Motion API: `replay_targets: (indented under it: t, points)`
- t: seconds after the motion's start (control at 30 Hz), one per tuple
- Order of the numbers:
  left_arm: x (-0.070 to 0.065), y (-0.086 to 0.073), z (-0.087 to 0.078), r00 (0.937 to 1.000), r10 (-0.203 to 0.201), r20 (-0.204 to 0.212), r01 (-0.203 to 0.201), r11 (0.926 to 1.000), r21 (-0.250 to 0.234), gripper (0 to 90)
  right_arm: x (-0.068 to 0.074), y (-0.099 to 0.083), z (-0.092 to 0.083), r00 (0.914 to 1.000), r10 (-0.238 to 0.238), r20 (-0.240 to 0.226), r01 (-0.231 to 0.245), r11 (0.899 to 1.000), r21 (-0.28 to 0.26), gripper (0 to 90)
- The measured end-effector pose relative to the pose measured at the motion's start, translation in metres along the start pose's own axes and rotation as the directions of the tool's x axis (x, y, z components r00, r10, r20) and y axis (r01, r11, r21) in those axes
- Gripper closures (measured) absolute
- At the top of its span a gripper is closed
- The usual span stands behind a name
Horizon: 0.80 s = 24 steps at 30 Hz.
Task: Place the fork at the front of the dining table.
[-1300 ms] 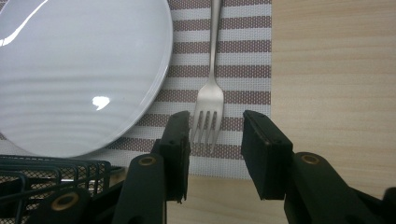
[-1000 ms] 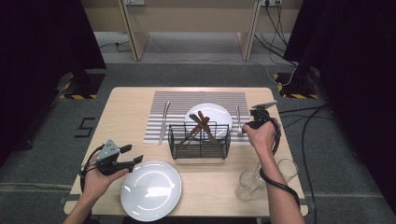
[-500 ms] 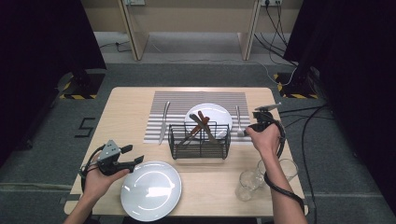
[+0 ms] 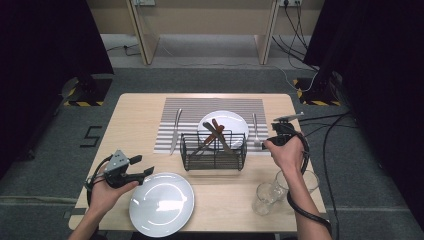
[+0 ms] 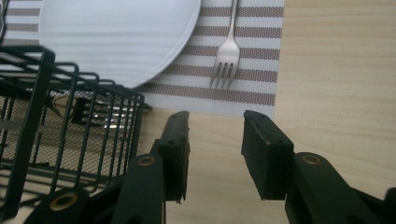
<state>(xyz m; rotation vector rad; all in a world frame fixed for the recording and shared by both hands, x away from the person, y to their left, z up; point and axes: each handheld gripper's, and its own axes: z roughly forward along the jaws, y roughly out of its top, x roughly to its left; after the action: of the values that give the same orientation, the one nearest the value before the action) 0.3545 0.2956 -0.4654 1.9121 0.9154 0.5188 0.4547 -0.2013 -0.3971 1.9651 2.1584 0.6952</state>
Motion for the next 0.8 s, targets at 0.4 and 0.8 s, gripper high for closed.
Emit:
replay_targets:
  t: [0.4, 0.8]
  points:
    - [0.000, 0.000, 0.000, 1.0000, 0.001, 0.000, -0.001, 1.0000, 0.000, 32.4, -0.001, -0.018, -0.018, 1.0000, -0.006, -0.008, 0.006, 1.000, -0.011, 61.6]
    - [0.000, 0.000, 0.000, 1.0000, 0.001, 0.001, -0.001, 1.0000, 0.001, 32.4, -0.001, -0.032, -0.031, 0.9998, -0.012, -0.015, 0.012, 1.000, -0.020, 61.6]
